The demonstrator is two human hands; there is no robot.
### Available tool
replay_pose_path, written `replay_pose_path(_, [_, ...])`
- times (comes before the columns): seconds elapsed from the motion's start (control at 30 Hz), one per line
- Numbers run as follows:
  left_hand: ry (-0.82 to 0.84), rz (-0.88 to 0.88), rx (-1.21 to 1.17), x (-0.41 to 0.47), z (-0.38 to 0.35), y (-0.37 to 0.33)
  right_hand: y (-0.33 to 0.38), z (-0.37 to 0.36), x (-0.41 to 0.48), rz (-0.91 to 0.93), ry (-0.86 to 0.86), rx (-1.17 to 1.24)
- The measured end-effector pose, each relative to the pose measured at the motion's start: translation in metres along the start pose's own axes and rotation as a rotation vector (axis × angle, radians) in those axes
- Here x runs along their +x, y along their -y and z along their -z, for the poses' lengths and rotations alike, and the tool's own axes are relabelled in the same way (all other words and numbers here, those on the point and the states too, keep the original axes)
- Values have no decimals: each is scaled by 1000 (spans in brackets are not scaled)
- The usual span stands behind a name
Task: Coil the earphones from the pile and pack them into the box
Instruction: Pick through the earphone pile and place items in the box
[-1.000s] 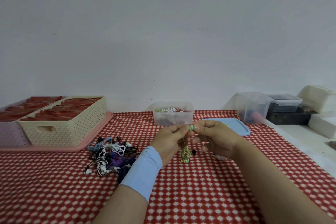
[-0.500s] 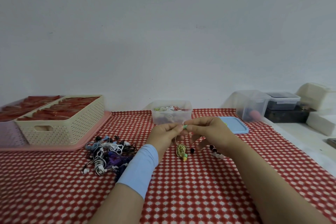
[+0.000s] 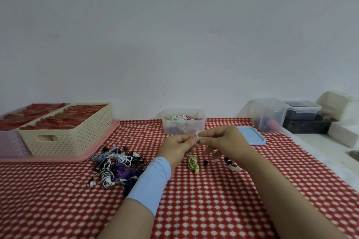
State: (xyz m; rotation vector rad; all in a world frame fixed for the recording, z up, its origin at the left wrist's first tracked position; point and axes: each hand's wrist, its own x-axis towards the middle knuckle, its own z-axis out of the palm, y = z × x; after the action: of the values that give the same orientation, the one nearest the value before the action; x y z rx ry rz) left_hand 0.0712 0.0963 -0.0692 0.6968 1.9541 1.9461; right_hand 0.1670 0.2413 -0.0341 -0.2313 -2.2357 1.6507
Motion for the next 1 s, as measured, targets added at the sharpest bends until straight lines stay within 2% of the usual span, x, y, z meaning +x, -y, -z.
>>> replay_pose_path(0.17, [44, 5, -41, -2, 5, -3, 1, 8, -3, -97, 142, 112])
replay_pose_path(0.3, [94, -7, -19, -3, 6, -4, -3, 10, -2, -144, 165, 181])
replay_pose_path(0.53, [207, 13, -128, -5, 7, -6, -6, 12, 0, -216, 238, 310])
replay_pose_path(1.0, [194, -40, -74, -5, 8, -4, -7, 5, 1, -279, 246, 289])
